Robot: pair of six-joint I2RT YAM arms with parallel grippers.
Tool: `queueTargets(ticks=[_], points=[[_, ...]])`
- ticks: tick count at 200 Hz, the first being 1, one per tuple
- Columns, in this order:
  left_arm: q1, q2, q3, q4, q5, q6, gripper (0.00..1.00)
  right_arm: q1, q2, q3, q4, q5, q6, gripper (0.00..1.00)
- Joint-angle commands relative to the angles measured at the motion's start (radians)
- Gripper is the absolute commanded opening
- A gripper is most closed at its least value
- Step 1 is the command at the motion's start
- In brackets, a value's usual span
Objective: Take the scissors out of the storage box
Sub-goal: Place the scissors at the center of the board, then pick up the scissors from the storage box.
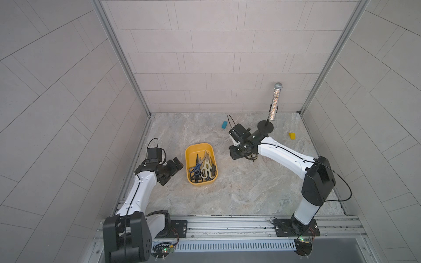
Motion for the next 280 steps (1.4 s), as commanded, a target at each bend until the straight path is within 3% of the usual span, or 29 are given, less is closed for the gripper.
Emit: queueTargets(ticks=[1, 81, 212, 280], points=[[-0.005, -0.015, -0.014, 0.014, -0.002, -0.002, 1.00, 0.063, 0.036, 0.053, -0.078, 0.029, 0.035, 0.48], [-0.005, -0.005, -0.021, 0.051, 0.036, -0.004, 1.00, 0.208, 0.248, 0.285, -0.218, 0.112, 0.024, 0.48], [-0.005, 0.013, -0.014, 0.049, 0.033, 0.014, 1.00, 0.225, 0.461, 0.459, -0.278, 0.115, -0.043, 0.43], [-0.005, 0.016, -0.013, 0.048, 0.034, 0.016, 1.00, 0.226, 0.499, 0.506, -0.347, 0.194, -0.069, 0.36]])
